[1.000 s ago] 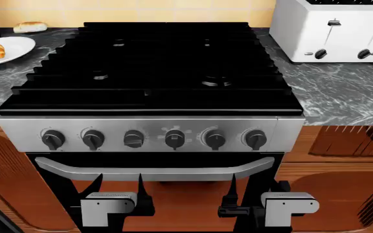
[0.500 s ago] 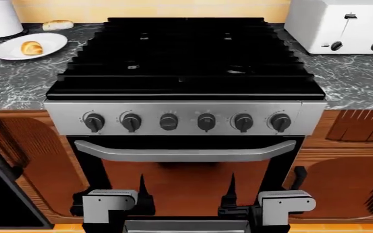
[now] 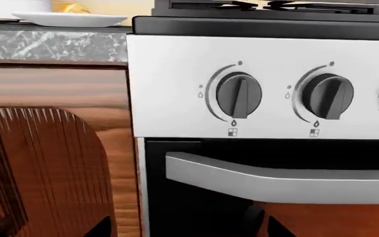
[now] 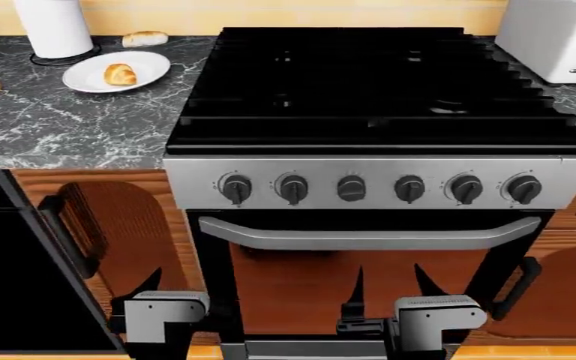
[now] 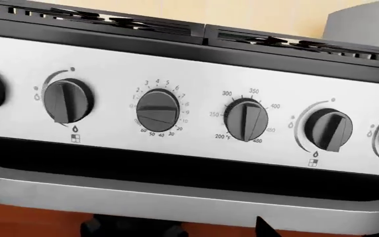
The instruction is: From the different types of pastries on the counter, select a croissant and place it on the cutting board. Then retrieve a jar of jam from the cabinet and place it alongside the croissant on the cutting board.
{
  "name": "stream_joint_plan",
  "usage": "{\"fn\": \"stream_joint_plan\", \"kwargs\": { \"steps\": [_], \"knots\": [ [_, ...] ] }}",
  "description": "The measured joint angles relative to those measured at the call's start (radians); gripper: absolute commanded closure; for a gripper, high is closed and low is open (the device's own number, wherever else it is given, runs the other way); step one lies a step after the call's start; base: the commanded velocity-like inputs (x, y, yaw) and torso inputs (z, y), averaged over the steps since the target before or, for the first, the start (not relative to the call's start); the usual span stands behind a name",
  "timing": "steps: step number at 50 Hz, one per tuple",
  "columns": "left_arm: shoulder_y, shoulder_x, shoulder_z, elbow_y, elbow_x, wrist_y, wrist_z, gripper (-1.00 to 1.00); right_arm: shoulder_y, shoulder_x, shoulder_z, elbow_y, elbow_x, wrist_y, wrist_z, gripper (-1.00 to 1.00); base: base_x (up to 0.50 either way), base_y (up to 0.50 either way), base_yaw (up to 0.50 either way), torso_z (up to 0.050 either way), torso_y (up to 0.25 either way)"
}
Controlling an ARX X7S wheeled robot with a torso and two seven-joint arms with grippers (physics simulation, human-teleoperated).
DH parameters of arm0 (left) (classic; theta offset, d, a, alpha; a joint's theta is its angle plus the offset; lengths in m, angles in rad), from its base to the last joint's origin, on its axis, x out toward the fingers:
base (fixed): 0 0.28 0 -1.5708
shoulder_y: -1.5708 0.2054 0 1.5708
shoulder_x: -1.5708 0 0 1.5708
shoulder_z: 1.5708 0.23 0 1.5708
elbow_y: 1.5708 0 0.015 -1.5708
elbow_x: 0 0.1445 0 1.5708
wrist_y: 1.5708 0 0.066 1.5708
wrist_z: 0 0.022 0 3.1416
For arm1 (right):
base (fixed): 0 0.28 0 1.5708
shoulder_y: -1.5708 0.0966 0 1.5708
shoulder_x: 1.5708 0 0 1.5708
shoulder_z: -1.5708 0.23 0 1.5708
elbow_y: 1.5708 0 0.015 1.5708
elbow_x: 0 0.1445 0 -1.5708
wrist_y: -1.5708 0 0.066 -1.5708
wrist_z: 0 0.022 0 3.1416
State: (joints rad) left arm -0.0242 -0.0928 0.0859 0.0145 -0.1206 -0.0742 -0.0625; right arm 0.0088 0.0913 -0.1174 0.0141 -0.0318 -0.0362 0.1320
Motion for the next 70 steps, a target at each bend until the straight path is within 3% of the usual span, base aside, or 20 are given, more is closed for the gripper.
{"fn": "stream_joint_plan", "kwargs": {
  "steps": [70],
  "knots": [
    [-0.018,-0.051,0.051,-0.015,-0.087,-0.004,-0.048,-1.00,0.005,0.059,-0.088,0.006,0.012,-0.012,0.076,-1.00,0.00,0.50,0.00,0.000,0.000]
  ]
}}
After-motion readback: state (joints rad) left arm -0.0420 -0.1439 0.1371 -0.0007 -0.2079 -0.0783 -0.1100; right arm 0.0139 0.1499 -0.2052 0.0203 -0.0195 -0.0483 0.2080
